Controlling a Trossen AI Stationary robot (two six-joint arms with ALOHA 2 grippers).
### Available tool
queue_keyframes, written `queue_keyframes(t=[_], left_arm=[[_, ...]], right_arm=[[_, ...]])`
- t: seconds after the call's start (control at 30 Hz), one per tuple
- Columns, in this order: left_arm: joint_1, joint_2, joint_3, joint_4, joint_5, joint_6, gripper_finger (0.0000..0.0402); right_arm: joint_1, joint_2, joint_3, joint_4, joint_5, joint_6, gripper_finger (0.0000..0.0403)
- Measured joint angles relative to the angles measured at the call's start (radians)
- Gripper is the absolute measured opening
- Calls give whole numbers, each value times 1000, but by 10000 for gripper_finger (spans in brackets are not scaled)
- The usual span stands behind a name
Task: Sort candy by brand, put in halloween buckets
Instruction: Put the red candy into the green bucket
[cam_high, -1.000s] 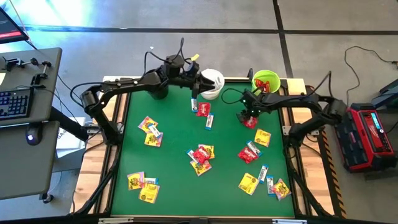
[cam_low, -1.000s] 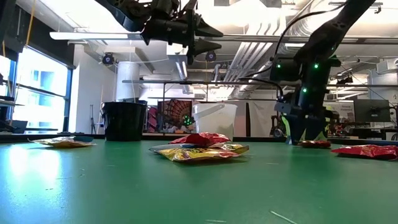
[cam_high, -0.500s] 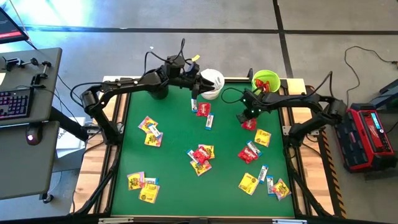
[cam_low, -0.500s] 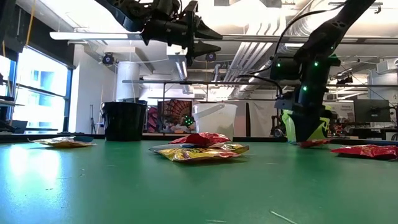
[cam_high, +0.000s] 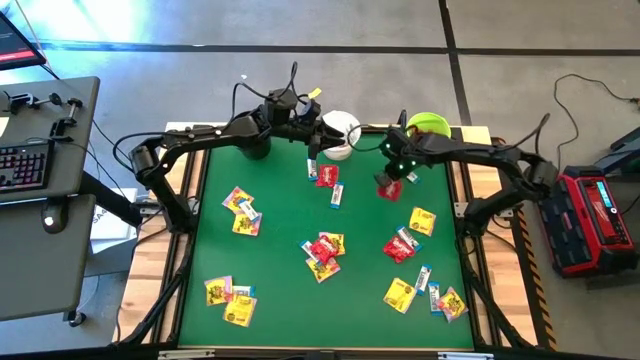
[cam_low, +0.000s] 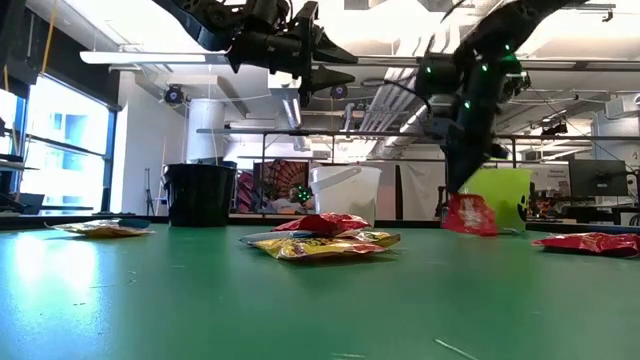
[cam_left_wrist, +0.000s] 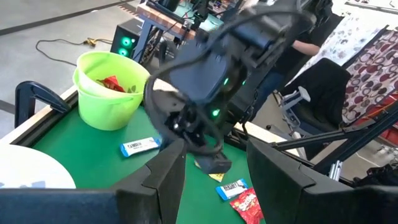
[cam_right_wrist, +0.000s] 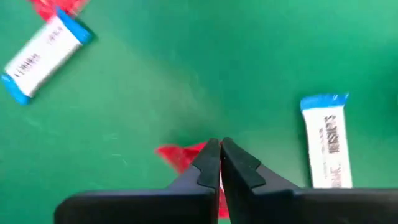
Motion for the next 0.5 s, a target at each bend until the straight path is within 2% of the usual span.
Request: queue_keyframes(t=[0.27,0.5], left_arm=[[0,0,0,0,0,16,163],[0,0,0,0,0,17,163]], right_arm=[[-1,0,199,-153,80,-51,0],[-7,0,320,-218,103,-84,0]])
